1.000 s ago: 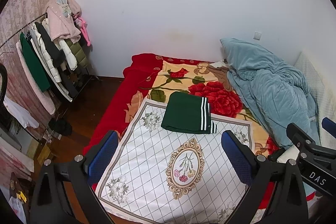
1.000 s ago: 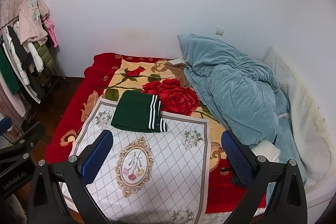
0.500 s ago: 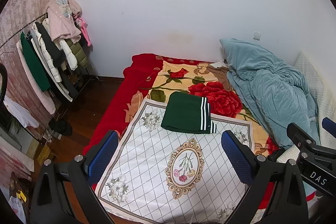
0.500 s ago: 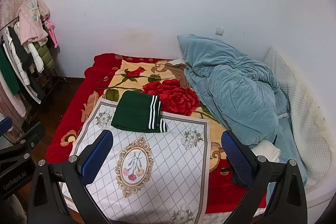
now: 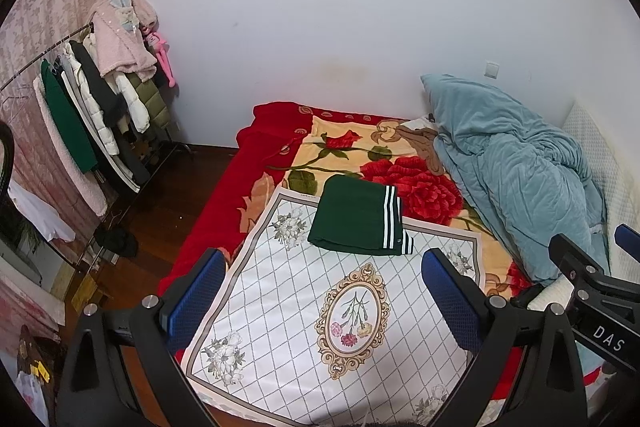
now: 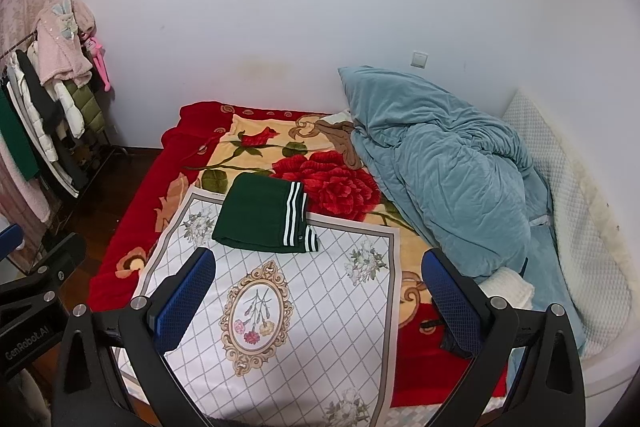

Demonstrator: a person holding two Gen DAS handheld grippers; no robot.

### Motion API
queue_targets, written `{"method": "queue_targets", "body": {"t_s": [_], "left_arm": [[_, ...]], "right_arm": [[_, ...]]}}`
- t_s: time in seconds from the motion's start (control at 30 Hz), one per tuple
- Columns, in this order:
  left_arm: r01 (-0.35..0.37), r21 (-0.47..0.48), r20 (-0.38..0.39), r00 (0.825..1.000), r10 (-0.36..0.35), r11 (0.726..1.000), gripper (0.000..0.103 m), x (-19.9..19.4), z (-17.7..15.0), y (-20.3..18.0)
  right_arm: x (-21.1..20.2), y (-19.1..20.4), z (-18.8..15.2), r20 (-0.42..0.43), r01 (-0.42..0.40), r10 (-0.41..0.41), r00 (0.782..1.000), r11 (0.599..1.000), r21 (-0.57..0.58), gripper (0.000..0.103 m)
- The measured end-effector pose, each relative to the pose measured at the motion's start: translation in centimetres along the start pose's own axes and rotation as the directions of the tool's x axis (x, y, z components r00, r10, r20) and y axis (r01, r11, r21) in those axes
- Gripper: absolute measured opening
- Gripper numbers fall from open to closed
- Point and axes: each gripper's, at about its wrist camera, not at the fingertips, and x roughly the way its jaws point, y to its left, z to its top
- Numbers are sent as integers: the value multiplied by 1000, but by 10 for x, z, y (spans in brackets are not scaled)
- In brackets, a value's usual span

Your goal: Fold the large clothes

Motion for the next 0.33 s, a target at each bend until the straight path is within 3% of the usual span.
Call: {"method": "queue_targets", "body": {"t_s": [0.33], "left_arm": [[0, -3, -3, 1000, 0, 1000, 100, -2, 0, 2]], "right_arm": [[-2, 3, -3, 1, 3, -3, 1000, 1000, 2, 103]]}}
